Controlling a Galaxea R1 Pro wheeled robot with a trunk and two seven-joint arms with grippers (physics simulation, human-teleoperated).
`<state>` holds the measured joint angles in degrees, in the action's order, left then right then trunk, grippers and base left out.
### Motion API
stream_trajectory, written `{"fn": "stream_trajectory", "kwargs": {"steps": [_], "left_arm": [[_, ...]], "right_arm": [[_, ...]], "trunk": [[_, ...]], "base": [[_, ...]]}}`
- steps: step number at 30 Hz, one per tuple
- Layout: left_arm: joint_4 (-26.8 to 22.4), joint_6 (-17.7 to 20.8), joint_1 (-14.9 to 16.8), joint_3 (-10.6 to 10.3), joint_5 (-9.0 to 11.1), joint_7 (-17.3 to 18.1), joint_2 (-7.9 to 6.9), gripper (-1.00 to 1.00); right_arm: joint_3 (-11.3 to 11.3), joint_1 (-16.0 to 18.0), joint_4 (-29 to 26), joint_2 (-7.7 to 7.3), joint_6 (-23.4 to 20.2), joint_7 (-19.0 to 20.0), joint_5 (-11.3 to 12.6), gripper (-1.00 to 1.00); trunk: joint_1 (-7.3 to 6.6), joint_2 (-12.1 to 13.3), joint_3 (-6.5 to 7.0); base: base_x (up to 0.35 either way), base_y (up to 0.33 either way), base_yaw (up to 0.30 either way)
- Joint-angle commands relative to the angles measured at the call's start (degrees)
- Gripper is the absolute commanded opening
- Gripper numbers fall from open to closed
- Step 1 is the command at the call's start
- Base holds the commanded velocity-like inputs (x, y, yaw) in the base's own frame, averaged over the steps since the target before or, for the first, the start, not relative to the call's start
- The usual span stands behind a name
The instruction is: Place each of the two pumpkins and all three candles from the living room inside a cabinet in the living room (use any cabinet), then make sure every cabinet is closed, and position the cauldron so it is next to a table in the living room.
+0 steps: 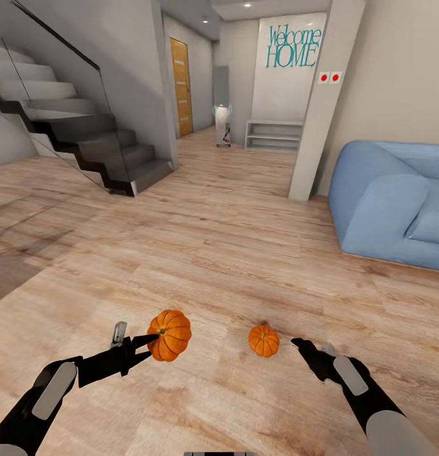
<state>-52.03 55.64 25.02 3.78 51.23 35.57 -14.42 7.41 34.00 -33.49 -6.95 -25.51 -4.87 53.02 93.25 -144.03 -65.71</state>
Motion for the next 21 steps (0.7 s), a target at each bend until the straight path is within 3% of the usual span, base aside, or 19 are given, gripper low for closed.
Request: {"fn": "stream_trajectory", "kwargs": {"steps": [1,2,4,5,8,16,21], "left_arm": [[0.00,0.23,0.03,0.12,-0.13,0.30,-0.02,-1.00],[-0.08,0.19,0.03,0.20,-0.06,0.44,-0.10,-1.00],[-0.15,0.21,0.03,0.24,-0.06,0.52,-0.18,-1.00],[-0.16,0.20,0.03,0.35,-0.07,0.53,-0.26,-1.00],[-0.18,0.24,0.03,0.73,-0.07,0.52,-0.30,-1.00],[-0.14,0.39,0.03,0.93,-0.01,0.55,-0.38,-1.00],[-0.12,0.27,0.03,0.88,-0.11,0.47,-0.38,-1.00]], "right_arm": [[0.03,0.85,-0.09,0.03,-0.19,-0.39,0.59,1.00],[-0.95,1.81,-0.03,0.07,0.21,-0.24,0.17,1.00],[-5.09,2.35,0.02,0.29,2.55,-0.06,-0.69,1.00],[-8.39,2.50,0.05,0.70,3.86,0.77,-0.82,1.00],[-11.61,2.62,0.10,1.09,4.75,2.27,-0.48,1.00],[-12.24,2.65,3.18,1.12,4.90,2.56,0.75,1.00],[-12.24,2.65,3.66,0.97,5.17,2.67,2.62,1.00]], "trunk": [[-0.01,-0.02,-0.05],[-0.01,-0.02,-0.05],[-0.01,-0.02,-0.05],[-0.01,-0.02,-0.05],[-0.01,-0.02,-0.05],[-0.01,-0.02,-0.05],[-0.01,-0.02,-0.05]], "base": [[0.000,0.000,0.000],[0.000,0.000,0.000],[0.000,0.000,0.000],[0.000,0.000,0.000],[0.019,0.000,0.000],[0.060,0.000,0.000],[0.261,0.000,0.000]]}}
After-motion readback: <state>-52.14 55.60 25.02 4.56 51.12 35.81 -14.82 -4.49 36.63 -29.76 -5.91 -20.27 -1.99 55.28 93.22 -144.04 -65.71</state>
